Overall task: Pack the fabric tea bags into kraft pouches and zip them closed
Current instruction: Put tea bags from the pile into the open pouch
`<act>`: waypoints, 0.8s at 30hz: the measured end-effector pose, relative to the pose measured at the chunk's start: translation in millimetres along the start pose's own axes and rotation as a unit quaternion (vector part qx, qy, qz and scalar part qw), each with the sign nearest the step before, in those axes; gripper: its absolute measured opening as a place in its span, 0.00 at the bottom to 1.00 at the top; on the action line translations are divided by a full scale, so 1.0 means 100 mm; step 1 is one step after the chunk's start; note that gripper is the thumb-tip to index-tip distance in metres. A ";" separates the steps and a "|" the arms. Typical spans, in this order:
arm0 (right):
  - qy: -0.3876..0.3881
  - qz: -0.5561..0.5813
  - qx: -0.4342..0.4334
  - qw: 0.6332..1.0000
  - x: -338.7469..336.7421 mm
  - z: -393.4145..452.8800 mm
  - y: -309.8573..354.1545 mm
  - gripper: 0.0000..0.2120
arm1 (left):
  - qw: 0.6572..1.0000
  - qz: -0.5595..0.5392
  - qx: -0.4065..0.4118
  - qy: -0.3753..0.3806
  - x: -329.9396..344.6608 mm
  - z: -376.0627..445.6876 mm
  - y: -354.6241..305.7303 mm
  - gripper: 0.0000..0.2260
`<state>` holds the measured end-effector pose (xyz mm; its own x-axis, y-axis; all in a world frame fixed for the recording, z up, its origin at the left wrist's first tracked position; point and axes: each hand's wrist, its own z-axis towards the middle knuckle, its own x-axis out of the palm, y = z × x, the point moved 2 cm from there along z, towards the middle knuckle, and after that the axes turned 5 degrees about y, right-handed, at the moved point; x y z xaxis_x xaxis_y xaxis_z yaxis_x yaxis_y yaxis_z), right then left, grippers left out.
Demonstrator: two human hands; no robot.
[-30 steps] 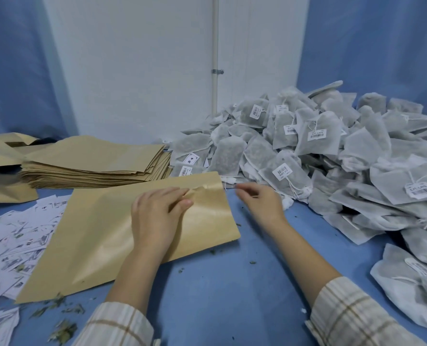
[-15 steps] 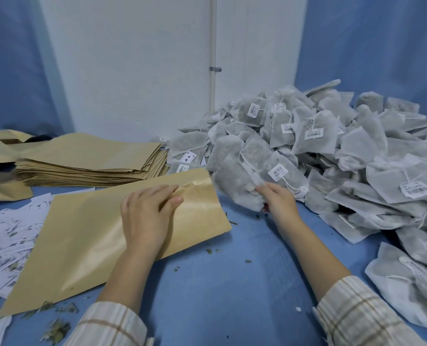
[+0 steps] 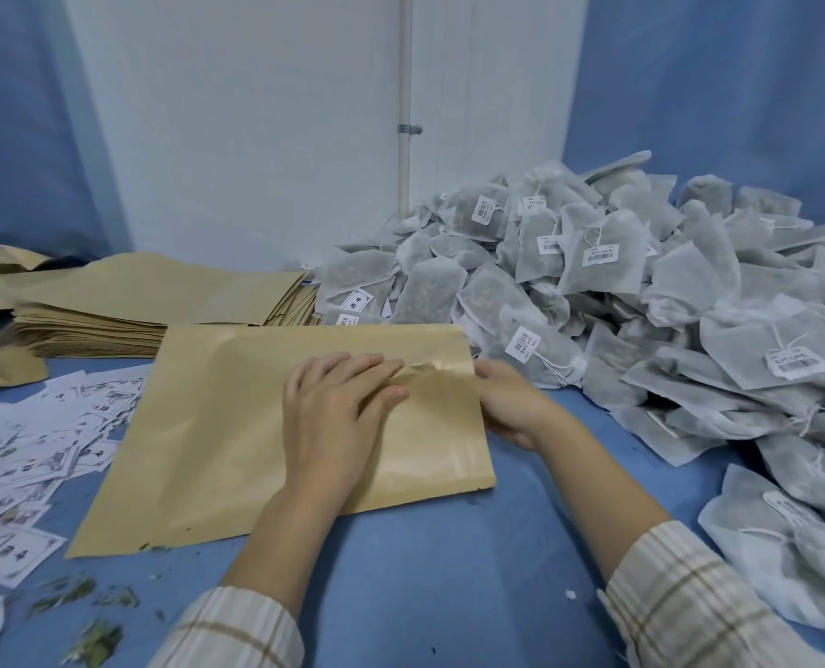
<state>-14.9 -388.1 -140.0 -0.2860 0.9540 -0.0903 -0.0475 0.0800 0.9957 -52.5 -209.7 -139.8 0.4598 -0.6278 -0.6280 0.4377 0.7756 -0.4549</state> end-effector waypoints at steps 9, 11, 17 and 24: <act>-0.284 -0.542 0.101 0.784 -0.97 -0.04 -0.38 0.32 | 0.999 0.013 -0.042 -0.006 0.00 0.01 0.11 0.12; -0.333 -0.513 0.029 0.790 -0.98 -0.04 -0.34 0.24 | 0.999 0.015 -0.043 -0.003 0.00 0.00 0.12 0.12; -0.243 -0.084 -0.094 0.962 -0.82 -0.12 -0.19 0.15 | 0.997 0.026 -0.069 -0.029 -0.05 0.01 0.16 0.11; -0.039 -0.074 -0.102 0.991 -0.20 -0.05 -0.01 0.13 | 0.999 -0.021 -0.039 -0.024 -0.04 0.01 0.09 0.11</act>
<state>-13.5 -408.9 -139.1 -0.1868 0.9561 -0.2257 -0.2793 0.1686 0.9453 -50.0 -200.2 -140.8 0.4799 -0.6613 -0.5766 0.3965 0.7497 -0.5298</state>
